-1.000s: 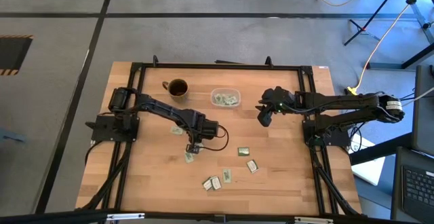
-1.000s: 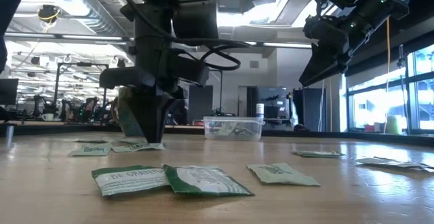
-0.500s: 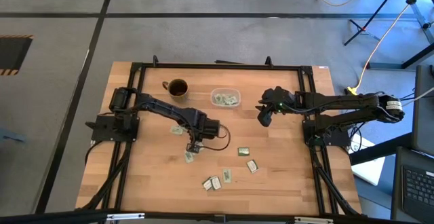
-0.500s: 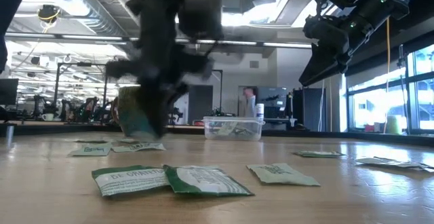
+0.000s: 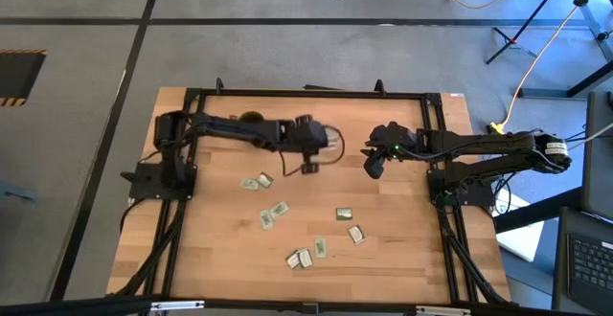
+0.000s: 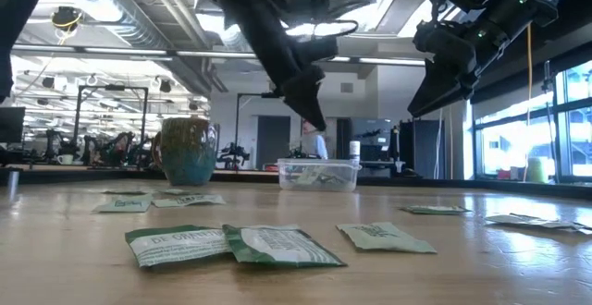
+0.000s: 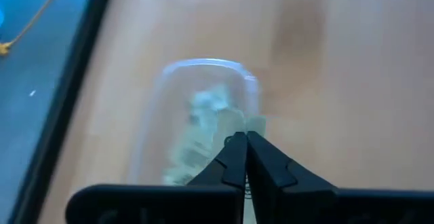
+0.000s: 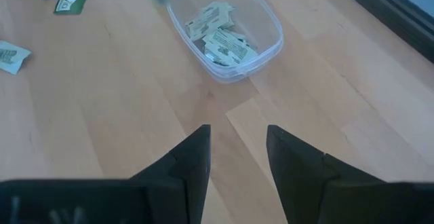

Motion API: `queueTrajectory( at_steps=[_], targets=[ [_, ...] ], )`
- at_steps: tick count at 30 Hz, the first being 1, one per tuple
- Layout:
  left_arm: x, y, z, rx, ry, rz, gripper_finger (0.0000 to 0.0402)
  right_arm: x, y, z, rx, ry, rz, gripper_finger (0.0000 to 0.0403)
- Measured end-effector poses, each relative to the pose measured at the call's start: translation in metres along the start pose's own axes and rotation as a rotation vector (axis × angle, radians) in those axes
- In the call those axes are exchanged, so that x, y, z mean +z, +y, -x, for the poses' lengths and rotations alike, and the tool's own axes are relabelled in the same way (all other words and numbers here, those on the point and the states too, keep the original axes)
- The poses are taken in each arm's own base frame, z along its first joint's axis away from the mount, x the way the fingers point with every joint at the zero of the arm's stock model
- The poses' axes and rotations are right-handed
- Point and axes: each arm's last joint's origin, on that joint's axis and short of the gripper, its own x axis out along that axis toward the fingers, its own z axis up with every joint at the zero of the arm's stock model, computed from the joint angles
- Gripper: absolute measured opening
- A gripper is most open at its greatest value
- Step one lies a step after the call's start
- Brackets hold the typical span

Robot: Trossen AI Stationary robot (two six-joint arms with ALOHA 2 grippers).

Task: Pick and place Stevia / Truvia into bins
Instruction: Put the stevia packet into the transparent container, then put the truvia packet into the transparent container

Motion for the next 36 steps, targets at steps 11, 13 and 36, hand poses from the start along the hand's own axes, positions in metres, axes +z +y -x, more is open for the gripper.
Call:
queueTrajectory(
  at_steps=[11,13,36],
  targets=[
    [-0.014,0.037,-0.032,-0.008,0.023,0.059,0.0005,0.0,0.0,0.0,0.0,0.002,0.019,0.0147],
    [-0.017,0.037,-0.038,-0.006,0.04,0.056,0.0005,0.0,0.0,0.0,-0.001,0.002,0.019,0.0147],
    [-0.022,0.035,-0.039,-0.029,0.081,0.063,0.0075,0.0,0.0,0.0,-0.001,0.002,0.015,0.0147]
  ],
)
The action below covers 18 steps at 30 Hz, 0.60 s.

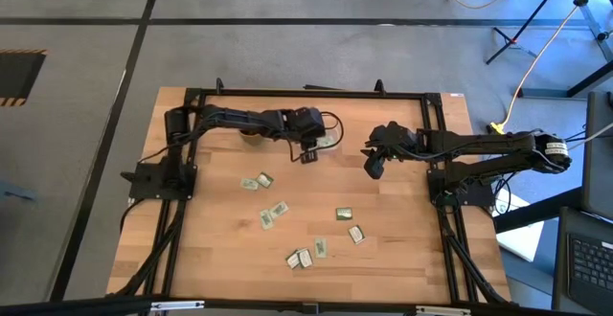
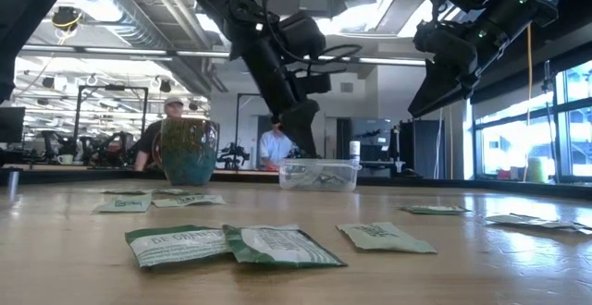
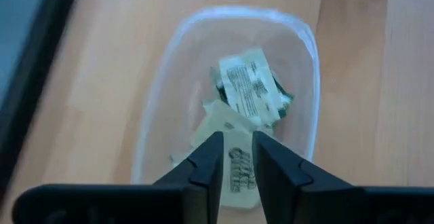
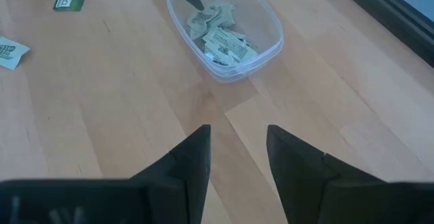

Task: Pick and place Stevia / Truvia into bins
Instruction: Put the truvia packet into the transparent container

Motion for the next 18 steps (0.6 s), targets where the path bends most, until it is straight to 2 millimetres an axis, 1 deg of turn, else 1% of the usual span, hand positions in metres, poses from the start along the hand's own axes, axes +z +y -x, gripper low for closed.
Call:
queueTrajectory(
  at_steps=[5,7,8,12,16,18],
  targets=[
    [0.005,0.002,0.01,0.01,-0.019,-0.001,0.0087,0.0,0.0,0.0,-0.001,0.003,0.001,0.0147],
    [0.004,0.002,0.016,0.005,0.007,-0.009,0.009,-0.001,0.0,0.0,-0.002,0.007,0.001,0.0147],
    [0.007,0.002,0.021,0.001,0.002,-0.012,0.0091,-0.001,0.0,0.0,-0.002,0.008,0.002,0.0147],
    [0.007,-0.005,0.052,-0.087,0.03,-0.05,0.0093,-0.003,-0.001,0.0,-0.007,0.026,0.003,0.0147],
    [0.001,-0.025,0.088,-0.177,0.089,-0.112,0.0087,-0.005,-0.001,0.0,-0.013,0.045,0.006,0.0147],
    [-0.004,-0.036,0.104,-0.2,0.13,-0.104,0.0084,-0.005,-0.001,0.0,-0.013,0.046,0.006,0.0147]
  ],
)
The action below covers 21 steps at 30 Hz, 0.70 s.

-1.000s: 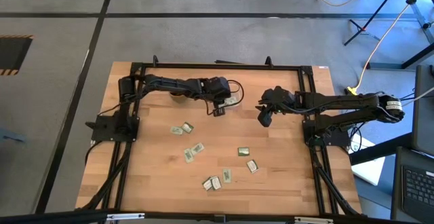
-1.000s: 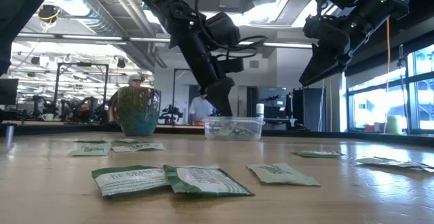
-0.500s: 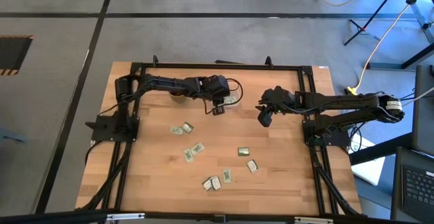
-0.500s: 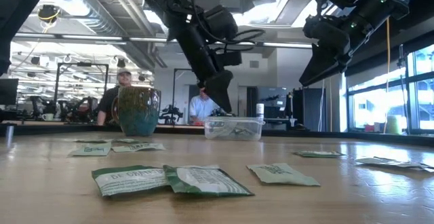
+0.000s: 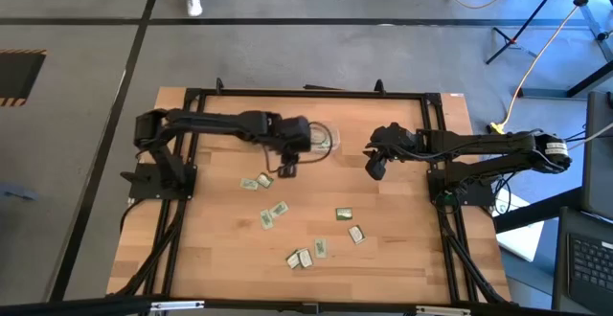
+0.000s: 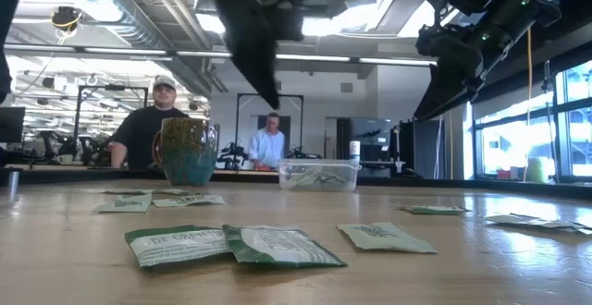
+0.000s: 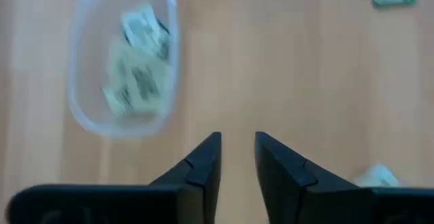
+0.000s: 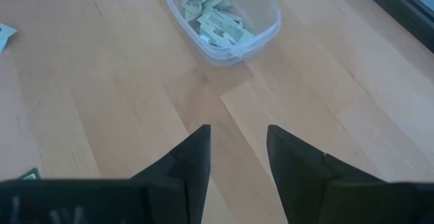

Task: Pick and place Stevia / Truvia into bins
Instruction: Put the truvia packet into the transparent container

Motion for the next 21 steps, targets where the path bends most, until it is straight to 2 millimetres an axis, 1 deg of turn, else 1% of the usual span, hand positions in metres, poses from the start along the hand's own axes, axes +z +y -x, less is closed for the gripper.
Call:
queueTrajectory(
  at_steps=[4,8,10,12,17,19,21],
  targets=[
    [-0.012,-0.025,0.018,-0.026,0.104,0.069,0.0078,0.0,0.0,0.0,0.0,-0.001,0.0,0.0147],
    [-0.021,-0.044,0.02,-0.008,0.204,0.112,0.0079,0.0,0.0,0.0,0.0,-0.001,0.0,0.0147],
    [-0.027,-0.051,0.013,0.002,0.222,0.109,0.0081,0.0,0.0,0.0,0.0,-0.001,-0.001,0.0147],
    [-0.038,-0.055,0.003,0.0,0.272,0.107,0.0085,0.0,0.0,0.0,0.001,-0.002,-0.001,0.0147],
    [-0.063,-0.058,-0.022,0.007,0.316,0.143,0.0095,0.0,0.0,0.0,0.001,-0.002,-0.003,0.0147],
    [-0.068,-0.059,-0.03,-0.001,0.291,0.146,0.0095,0.0,0.0,0.0,0.001,-0.004,-0.003,0.0147],
    [-0.076,-0.06,-0.037,-0.002,0.306,0.145,0.0093,0.001,0.0,0.0,0.003,-0.01,-0.005,0.0147]
  ],
)
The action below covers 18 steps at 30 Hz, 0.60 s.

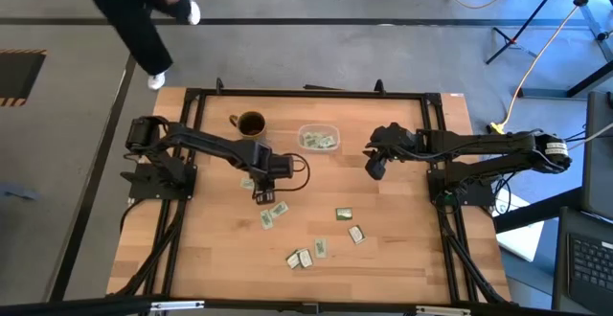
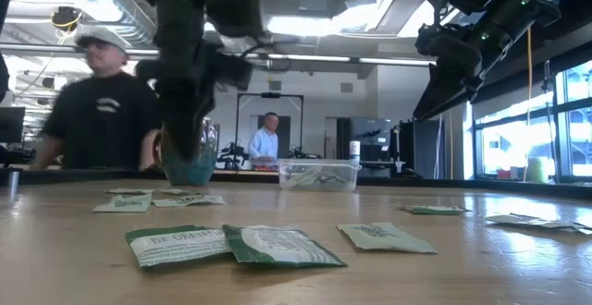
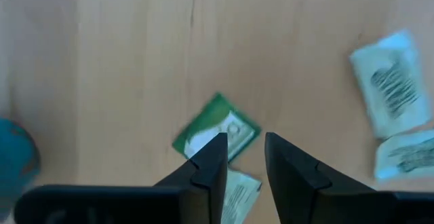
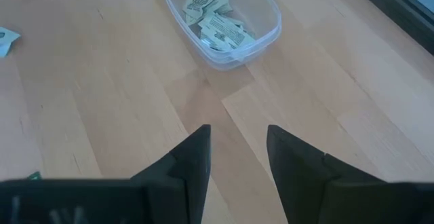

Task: Pick and place Stevia / Truvia into bins
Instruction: Put the truvia packet into the transparent container

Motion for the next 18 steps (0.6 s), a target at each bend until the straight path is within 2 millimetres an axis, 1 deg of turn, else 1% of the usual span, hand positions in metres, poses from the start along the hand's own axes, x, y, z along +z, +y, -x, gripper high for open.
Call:
queueTrajectory(
  at_steps=[5,11,18],
  targets=[
    [-0.011,0.001,-0.012,0.015,0.032,-0.002,0.0083,0.001,0.0,0.0,0.003,-0.011,-0.003,0.0147],
    [-0.015,0.002,-0.025,0.007,-0.008,0.003,0.0068,0.002,0.001,0.0,0.005,-0.019,-0.005,0.0147],
    [-0.019,0.009,-0.036,0.008,-0.015,0.035,0.0052,0.002,0.001,0.0,0.006,-0.018,-0.005,0.0147]
  ],
)
